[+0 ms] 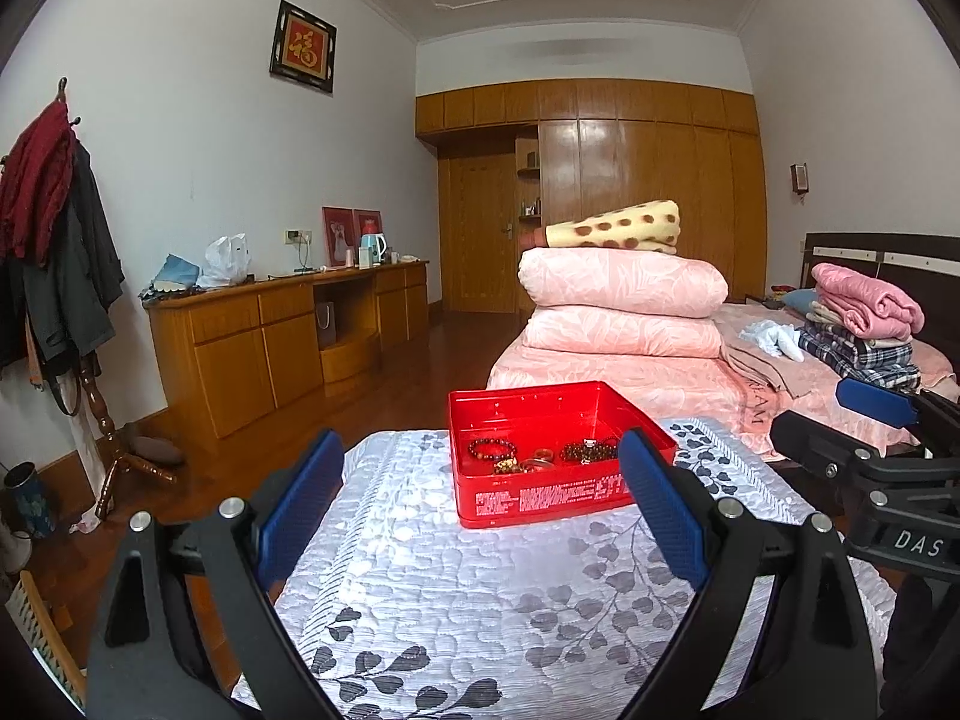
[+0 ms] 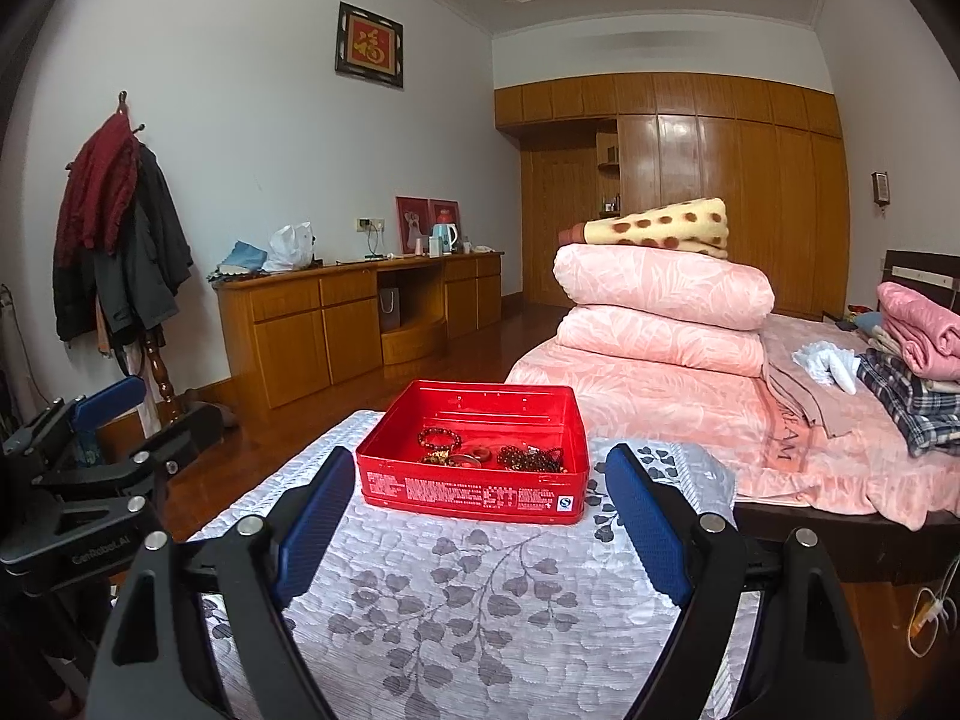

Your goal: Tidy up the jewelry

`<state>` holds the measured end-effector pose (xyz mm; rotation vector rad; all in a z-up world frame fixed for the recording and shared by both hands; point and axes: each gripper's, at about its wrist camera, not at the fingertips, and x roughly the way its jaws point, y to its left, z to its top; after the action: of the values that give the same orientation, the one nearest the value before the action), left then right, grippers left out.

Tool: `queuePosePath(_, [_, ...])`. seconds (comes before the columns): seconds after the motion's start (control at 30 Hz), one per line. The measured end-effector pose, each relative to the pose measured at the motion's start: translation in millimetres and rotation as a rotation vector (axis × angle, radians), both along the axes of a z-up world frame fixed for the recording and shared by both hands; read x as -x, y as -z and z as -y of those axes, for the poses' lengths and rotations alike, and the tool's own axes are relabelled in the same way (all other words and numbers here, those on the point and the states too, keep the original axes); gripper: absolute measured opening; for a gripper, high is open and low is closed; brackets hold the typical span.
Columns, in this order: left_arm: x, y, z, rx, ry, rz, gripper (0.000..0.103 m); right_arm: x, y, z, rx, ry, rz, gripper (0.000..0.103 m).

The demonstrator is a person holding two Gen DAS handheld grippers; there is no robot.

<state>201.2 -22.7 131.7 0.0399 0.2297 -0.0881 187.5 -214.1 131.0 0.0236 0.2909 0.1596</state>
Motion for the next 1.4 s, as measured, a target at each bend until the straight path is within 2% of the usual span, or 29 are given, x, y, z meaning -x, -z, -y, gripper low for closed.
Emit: queuePosePath(1.4, [13,-6,0,0.0,0.011,0.022,0.09,9,-7,-1,0.01,-0.005,0.03,0.084])
